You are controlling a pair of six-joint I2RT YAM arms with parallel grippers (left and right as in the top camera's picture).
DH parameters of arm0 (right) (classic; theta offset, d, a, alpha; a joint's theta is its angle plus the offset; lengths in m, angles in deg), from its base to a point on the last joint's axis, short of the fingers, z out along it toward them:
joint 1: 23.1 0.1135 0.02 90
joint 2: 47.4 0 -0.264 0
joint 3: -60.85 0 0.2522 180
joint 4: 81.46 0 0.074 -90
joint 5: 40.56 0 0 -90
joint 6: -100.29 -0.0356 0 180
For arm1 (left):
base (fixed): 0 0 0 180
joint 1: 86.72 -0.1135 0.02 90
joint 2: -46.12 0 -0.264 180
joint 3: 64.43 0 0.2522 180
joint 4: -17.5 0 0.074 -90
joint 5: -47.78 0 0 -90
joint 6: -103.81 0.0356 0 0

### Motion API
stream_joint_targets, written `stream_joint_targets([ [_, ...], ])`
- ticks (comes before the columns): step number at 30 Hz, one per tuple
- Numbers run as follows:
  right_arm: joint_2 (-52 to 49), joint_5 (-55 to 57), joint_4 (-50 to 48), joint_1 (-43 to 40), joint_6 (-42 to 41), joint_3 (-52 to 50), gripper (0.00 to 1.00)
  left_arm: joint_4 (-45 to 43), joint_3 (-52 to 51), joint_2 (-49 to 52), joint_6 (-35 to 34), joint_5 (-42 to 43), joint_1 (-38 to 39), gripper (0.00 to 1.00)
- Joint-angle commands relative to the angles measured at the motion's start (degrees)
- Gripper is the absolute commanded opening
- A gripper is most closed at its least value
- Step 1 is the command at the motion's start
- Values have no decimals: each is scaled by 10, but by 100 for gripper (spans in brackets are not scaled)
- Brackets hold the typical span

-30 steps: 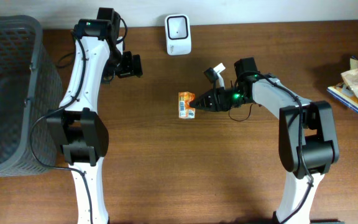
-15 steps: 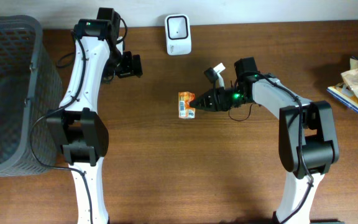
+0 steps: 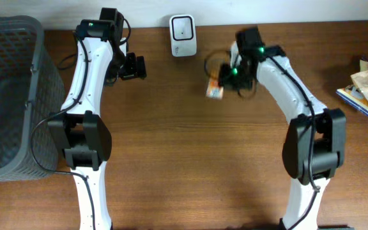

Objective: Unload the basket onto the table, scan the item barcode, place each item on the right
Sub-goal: 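Raise the tissue pack with the right gripper up to the white scanner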

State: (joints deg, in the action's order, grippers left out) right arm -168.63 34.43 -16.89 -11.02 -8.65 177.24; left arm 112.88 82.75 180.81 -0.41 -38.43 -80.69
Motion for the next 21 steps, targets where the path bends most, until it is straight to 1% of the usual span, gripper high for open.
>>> stream_joint_targets([
  [1, 3, 301, -44, 52, 77, 98, 4, -1, -2, 3, -3, -6, -1, 99],
  [2, 3, 322, -78, 64, 121, 106, 4, -1, -2, 3, -3, -6, -1, 99],
  [5, -2, 332, -188, 98, 259, 107, 4, -1, -2, 3, -3, -6, -1, 99],
  [8, -20, 353, -273, 123, 348, 107, 4, -1, -2, 3, -3, -6, -2, 99],
  [9, -33, 352, -313, 130, 393, 107, 4, -1, -2, 3, -3, -6, -2, 99],
  [14, -80, 352, -413, 132, 488, 107, 4, -1, -2, 3, -3, -6, -1, 99],
  [21, -127, 352, -519, 130, 578, 107, 4, -1, -2, 3, -3, -6, -1, 99],
])
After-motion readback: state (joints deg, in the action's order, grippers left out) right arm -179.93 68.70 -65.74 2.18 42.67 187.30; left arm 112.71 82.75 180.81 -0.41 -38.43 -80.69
